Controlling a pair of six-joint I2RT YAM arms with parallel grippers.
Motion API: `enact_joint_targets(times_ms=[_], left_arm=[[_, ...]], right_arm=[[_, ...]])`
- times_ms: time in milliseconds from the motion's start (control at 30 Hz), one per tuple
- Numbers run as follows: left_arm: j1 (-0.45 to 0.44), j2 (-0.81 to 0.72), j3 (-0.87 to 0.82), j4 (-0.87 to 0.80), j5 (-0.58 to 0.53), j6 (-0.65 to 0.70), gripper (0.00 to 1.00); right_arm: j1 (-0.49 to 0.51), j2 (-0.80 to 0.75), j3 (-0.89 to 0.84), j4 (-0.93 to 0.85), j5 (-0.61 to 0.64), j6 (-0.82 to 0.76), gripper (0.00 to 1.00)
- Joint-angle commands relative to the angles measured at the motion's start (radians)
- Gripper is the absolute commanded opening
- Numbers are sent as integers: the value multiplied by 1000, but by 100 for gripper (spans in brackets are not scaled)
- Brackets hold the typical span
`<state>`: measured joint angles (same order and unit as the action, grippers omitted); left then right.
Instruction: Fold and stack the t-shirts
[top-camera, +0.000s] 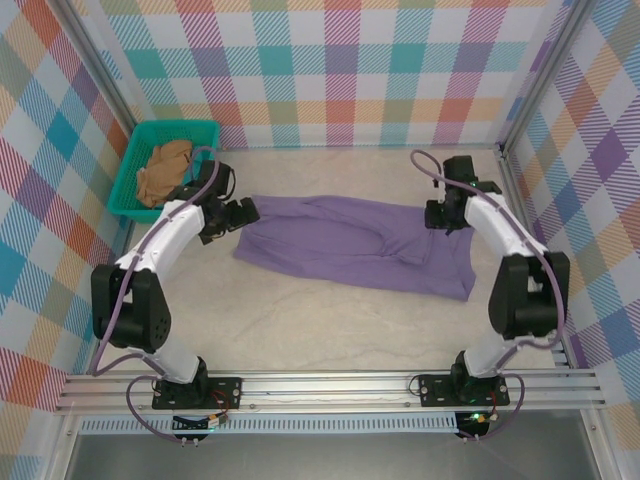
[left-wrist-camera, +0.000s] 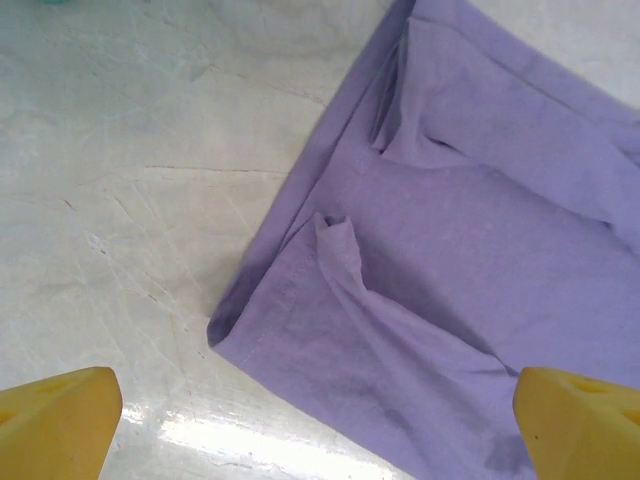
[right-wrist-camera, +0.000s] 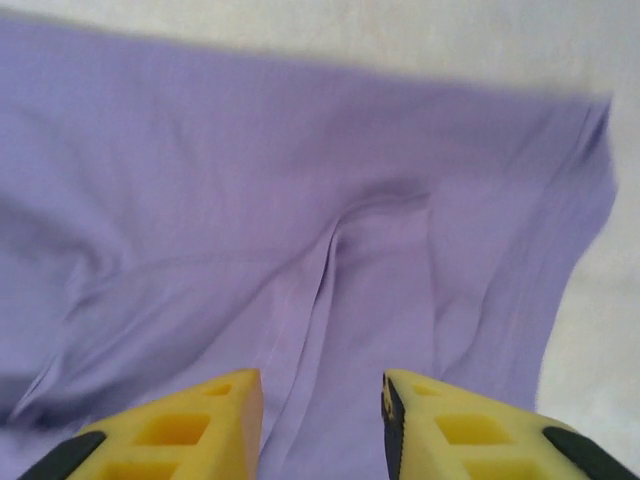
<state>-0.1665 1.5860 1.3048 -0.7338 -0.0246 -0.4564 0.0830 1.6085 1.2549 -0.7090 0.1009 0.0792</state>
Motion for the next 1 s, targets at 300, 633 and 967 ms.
enact_joint_targets(times_ms=[300, 633, 967], left_arm=[[13, -197, -78, -30, -8, 21, 99], [11, -214, -96, -48, -23, 21, 100], [11, -223, -90, -63, -47, 20, 99]], right_arm=[[-7, -177, -392, 177, -410, 388, 46], [-5, -65, -359, 244, -332, 397, 46], [-4, 31, -268, 289, -304, 391, 38]])
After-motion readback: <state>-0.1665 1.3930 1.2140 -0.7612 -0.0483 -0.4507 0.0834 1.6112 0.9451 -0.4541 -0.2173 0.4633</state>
